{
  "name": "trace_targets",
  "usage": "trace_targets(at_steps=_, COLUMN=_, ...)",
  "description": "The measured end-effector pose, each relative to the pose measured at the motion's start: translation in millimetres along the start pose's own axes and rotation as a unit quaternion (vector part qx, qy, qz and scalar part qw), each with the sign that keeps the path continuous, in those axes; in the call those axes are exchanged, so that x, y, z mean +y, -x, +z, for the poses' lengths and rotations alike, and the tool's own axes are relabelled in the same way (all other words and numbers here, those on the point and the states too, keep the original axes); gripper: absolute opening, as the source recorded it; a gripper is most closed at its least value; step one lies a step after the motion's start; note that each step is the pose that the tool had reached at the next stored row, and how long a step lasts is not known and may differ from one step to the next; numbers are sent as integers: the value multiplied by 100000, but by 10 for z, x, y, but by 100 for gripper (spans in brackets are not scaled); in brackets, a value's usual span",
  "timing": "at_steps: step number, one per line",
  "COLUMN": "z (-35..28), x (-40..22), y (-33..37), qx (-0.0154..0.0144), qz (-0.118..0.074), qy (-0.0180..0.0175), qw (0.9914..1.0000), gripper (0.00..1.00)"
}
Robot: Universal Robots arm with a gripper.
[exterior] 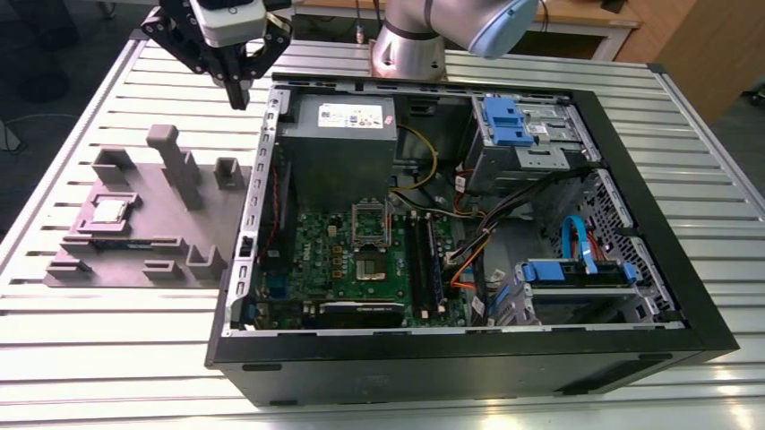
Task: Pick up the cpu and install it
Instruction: 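Reach for the cpu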
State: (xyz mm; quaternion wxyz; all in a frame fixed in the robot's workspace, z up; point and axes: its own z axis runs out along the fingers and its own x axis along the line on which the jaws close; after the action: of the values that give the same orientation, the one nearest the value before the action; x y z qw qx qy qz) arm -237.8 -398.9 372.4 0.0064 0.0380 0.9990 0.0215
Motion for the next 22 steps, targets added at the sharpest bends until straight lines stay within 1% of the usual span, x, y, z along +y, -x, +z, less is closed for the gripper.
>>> trace_targets(at_steps=13, z=6, x=-2, y=-21, qx=-1, qz=1, qy=-1, qw=100000, gripper=10)
trace_targets(at_steps=15, z=13, x=-4, y=-40, qx=1, qz=0, qy=0, qw=100000, gripper=10)
trace_targets(at_steps=22, z=15, x=-5, y=-54, qx=1, qz=1, qy=-2, qw=100000, gripper=10)
